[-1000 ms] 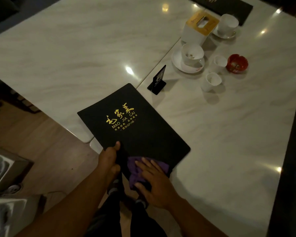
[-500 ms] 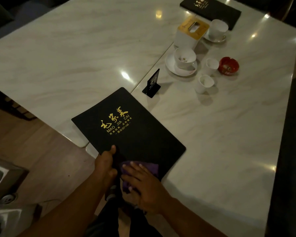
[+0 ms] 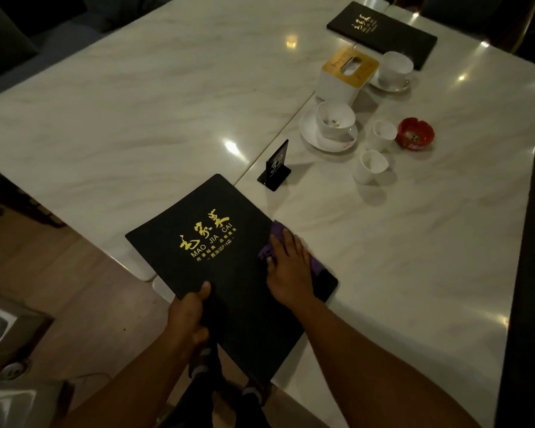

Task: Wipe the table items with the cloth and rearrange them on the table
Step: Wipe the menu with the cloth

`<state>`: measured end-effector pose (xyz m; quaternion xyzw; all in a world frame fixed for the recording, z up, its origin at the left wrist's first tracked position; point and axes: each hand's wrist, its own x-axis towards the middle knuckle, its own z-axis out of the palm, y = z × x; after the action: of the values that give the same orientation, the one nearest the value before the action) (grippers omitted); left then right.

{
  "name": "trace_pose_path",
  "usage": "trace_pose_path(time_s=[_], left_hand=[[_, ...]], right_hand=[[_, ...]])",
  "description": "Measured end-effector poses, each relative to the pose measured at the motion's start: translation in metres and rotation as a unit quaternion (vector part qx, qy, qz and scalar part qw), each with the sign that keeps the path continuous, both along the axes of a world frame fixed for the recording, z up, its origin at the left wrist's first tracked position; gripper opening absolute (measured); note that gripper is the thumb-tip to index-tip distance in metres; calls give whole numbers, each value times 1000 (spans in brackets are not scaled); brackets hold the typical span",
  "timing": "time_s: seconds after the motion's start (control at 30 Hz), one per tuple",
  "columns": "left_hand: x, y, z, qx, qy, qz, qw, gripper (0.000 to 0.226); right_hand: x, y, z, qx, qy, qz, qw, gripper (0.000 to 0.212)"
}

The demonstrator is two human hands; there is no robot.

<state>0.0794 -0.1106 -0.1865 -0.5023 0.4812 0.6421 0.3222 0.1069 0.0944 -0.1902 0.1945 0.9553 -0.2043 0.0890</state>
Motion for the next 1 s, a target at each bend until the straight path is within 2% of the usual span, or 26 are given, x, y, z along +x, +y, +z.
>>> trace_pose_path(time_s=[0.07, 0.13, 0.2, 0.27, 0.33, 0.43, 0.57, 0.63, 0.7, 0.83, 0.93, 1.0], left_hand=[[1, 2, 2, -12, -4, 7, 1000, 60], [4, 4, 2, -11, -6, 24, 1000, 49], [7, 7, 0, -11, -7, 40, 999, 40], [10, 12, 0, -6, -9, 43, 999, 40], [12, 18, 0, -29, -13, 45, 998, 46], [20, 32, 11, -74, -21, 53, 996, 62], [36, 44, 4, -47, -28, 67, 996, 81], [41, 43, -11, -37, -20, 49, 998, 89], [48, 48, -13, -28, -4, 11, 1000, 77], [71, 60, -16, -97, -33, -108, 989, 94], [78, 78, 37, -189, -34, -264, 945, 55], [79, 81, 49, -215, -36, -341, 914, 49]], right_hand=[[-5, -21, 4, -7, 0, 21, 1000, 57], [5, -43, 4, -57, 25, 164, 984, 56], [22, -48, 0, -78, 37, 295, 952, 53], [29, -28, -9, -67, 57, 325, 942, 53], [33, 0, -16, -46, 74, 261, 961, 54], [42, 44, -19, -7, 63, 62, 996, 53], [62, 83, -14, -8, 75, -104, 992, 51], [71, 97, -8, -2, 49, -124, 991, 50], [80, 109, -2, -17, 19, -113, 993, 51], [88, 120, 0, -36, 12, -79, 996, 52], [93, 133, -2, -24, 11, -101, 995, 51], [97, 140, -4, -30, 28, -120, 992, 49]])
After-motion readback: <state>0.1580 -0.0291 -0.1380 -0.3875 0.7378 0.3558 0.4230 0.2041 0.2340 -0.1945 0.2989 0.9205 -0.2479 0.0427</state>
